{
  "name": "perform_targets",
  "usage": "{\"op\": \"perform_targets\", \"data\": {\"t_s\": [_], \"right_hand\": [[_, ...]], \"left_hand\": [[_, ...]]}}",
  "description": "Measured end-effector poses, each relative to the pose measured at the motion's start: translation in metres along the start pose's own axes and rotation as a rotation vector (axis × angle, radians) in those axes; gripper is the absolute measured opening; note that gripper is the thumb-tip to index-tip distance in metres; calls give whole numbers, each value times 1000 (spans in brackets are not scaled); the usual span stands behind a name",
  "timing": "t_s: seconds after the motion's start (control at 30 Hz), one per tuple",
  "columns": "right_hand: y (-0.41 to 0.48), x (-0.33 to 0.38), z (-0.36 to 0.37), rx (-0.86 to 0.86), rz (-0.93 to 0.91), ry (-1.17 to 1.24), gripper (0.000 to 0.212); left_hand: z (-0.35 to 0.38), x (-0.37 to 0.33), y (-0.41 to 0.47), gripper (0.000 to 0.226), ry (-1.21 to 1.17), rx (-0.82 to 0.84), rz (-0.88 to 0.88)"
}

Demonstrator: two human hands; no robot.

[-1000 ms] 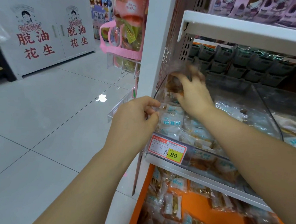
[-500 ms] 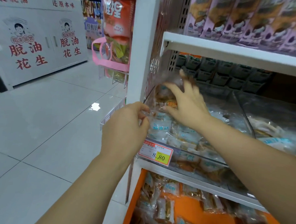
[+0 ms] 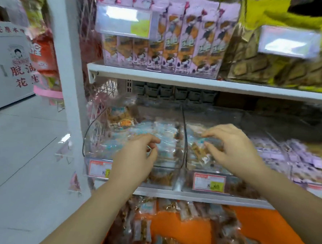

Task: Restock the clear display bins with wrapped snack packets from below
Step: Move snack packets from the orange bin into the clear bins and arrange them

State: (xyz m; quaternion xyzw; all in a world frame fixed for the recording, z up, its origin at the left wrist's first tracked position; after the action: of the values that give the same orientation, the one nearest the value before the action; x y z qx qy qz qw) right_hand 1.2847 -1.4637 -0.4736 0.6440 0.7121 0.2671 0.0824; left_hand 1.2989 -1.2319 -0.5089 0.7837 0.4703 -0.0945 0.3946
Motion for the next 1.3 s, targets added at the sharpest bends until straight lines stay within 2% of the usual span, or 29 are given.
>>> {"op": "perform_targets", "data": {"t_s": [0.07,0.13,0.2,0.3,0.43,0.6,0.7,0.77,0.83,0.9,0.97,1.07,1.13,1.17,1.23,1.3], "right_hand": [[-4,-17,-4,91,76,-43,35],[-7,-28,-3,263,149,-70,50],[-11,-34,2,383,160,-119,59],[-13,-35,10,305,143,-159,52],[-7,-40,9,183,149,2,33],[-8,-49,-14,25,160,149,31],[-6,-39,-33,-107,111,230,30],[-7,-25,-41,-169,56,268,31],[-13,-5,-41,-175,-35,332,33],[-19,14,-40,-142,-113,409,36],[-21,26,-42,-135,-134,483,43],[-17,32,-58,-5,-10,802,46],[-17,30,-70,82,60,1057,37],[-18,27,-74,66,81,1111,33],[-20,22,-79,7,104,1087,32],[-19,17,-78,-37,142,990,40]], "left_hand": [[4,-9,0,20,10,28,18],[5,-16,2,19,-4,34,16],[5,-23,6,18,-34,55,-2],[5,-30,9,16,-74,82,-30],[7,-41,10,16,-114,106,-52],[4,-62,7,12,-188,246,-52],[2,-74,9,15,-356,327,-126],[3,-81,10,40,-643,383,-255],[5,-87,9,57,-1003,388,-433],[5,-93,12,50,-1238,335,-506],[1,-102,17,36,-1373,258,-512],[-11,-111,26,21,-1447,175,-511],[-20,-117,29,19,-1453,151,-546],[-23,-119,30,16,-1453,149,-562],[-29,-124,28,11,-1450,182,-560],[-33,-128,27,18,-1450,219,-534]]}}
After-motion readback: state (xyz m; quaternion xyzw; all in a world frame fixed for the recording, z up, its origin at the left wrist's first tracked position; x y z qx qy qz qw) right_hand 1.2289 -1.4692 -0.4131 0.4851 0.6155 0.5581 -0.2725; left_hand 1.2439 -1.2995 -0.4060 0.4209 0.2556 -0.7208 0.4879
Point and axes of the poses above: each hand's wrist, its own y-axis towards the middle knuckle, its own z-axis out of the palm, x = y × z, the point moved 1 cm from there along y, towards the middle knuckle, and after that the axes turned 10 degrees about z, right-handed, at the moved point
